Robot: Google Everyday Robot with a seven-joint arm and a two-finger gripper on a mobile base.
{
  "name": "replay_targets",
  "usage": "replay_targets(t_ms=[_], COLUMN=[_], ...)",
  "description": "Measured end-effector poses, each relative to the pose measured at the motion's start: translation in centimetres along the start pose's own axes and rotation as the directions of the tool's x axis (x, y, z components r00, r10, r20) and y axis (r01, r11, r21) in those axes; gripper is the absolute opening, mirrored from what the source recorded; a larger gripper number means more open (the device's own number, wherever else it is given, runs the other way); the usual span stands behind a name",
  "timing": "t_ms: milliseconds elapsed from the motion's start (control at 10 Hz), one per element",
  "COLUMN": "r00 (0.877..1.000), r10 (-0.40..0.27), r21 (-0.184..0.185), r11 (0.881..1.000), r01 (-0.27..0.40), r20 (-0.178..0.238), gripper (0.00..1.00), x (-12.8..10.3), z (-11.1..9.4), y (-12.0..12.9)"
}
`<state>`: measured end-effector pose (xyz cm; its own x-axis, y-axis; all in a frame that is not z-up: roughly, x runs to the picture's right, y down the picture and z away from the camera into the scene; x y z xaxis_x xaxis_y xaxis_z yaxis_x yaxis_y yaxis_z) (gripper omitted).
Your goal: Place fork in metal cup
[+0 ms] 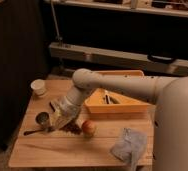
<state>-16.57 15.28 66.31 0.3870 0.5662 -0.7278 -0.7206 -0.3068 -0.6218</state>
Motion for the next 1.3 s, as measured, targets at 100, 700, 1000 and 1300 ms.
replay_targets(t_ms=[100,700,1000,1300], r00=[1.000,0.981,0.971,0.966], r10=[0.009,0.159,0.213,0.245], r21=[0.008,0.060,0.052,0.095], r11=[1.000,0.984,0.974,0.963], r01=[-0.009,-0.166,-0.220,-0.253], r20=[0.015,0.113,0.111,0.085], gripper=[0.18,0.18,0.18,0.18], x=[-0.4,-3.4,-3.9,-4.3], z=[-0.8,-7.7,-8.4,-7.2], y=[0.2,-1.9,-3.5,-4.3])
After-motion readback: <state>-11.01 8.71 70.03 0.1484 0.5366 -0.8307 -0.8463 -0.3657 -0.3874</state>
